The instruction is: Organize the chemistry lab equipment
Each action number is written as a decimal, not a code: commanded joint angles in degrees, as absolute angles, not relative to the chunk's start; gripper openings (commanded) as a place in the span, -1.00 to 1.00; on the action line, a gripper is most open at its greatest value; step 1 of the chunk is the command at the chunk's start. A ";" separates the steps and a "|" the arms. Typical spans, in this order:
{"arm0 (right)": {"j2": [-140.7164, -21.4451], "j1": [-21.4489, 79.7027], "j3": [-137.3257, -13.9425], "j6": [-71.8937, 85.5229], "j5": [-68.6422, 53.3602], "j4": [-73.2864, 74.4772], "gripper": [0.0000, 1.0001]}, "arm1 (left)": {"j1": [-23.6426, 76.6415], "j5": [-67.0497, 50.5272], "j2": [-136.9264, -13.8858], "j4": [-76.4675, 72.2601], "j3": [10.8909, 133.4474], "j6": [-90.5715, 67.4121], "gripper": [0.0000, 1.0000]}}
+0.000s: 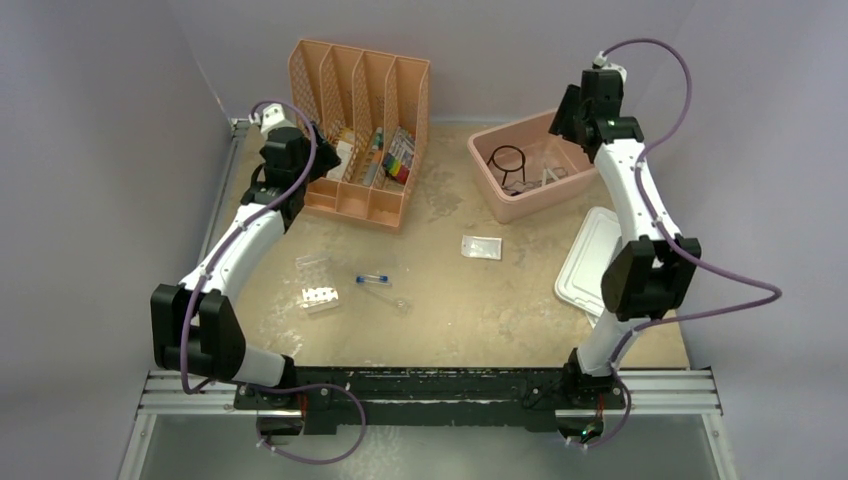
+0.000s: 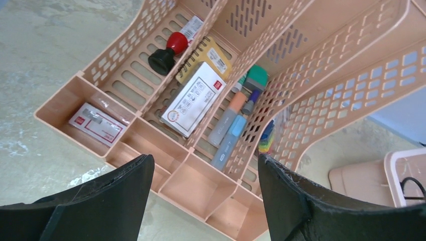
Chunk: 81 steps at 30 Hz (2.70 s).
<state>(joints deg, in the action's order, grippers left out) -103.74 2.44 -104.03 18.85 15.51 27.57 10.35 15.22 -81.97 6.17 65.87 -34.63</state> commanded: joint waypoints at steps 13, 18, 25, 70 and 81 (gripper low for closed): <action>-80.27 2.29 -81.67 24.67 5.88 32.99 0.23 | 19.74 -10.85 -73.84 -3.54 61.98 -27.44 0.49; -73.49 2.29 -71.43 27.06 3.15 29.49 0.23 | 25.14 -12.57 -74.44 -5.11 59.53 -29.18 0.48; -73.49 2.37 -55.14 29.86 -10.61 13.56 0.23 | 30.79 -8.05 -81.93 -9.23 60.27 -32.79 0.45; -96.32 6.57 -28.75 46.46 -20.61 -37.82 -0.09 | 42.49 -8.27 -122.17 8.14 80.27 -33.55 -0.69; -98.94 8.27 -27.41 49.61 -26.71 -46.87 -0.33 | 42.65 -7.08 -123.70 12.47 82.04 -31.98 -0.87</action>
